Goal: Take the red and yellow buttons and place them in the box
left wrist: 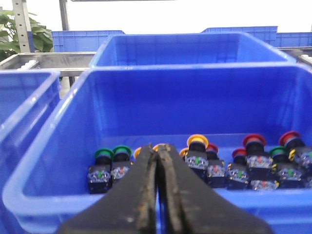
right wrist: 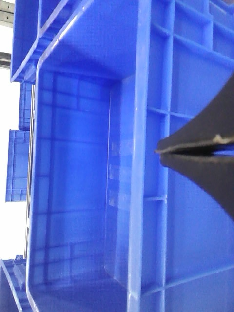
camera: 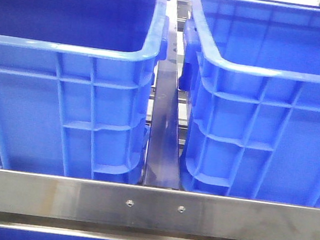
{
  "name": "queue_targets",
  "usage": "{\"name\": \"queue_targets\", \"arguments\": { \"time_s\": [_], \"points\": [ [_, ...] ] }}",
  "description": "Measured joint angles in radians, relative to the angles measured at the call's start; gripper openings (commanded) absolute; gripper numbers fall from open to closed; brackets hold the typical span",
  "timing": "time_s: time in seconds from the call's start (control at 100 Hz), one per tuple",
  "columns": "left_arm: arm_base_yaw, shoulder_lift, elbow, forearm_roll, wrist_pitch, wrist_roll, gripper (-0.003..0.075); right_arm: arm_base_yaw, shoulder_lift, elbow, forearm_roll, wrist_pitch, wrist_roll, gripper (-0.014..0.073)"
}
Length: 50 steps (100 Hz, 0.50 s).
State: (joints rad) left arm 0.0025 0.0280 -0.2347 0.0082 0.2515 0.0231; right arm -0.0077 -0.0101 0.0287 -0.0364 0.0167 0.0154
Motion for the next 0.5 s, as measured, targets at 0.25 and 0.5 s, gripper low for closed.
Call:
{"name": "queue_targets", "arguments": {
  "time_s": [0.25, 0.5],
  "points": [
    [0.000, 0.184, -0.217, 0.000, 0.163, 0.000, -0.0020, 0.000, 0.000, 0.000, 0.000, 0.000, 0.000, -0.0068],
    [0.000, 0.434, -0.372, 0.000, 0.218, 0.000, 0.0001, 0.000, 0.000, 0.000, 0.000, 0.000, 0.000, -0.0068]
  ]
}}
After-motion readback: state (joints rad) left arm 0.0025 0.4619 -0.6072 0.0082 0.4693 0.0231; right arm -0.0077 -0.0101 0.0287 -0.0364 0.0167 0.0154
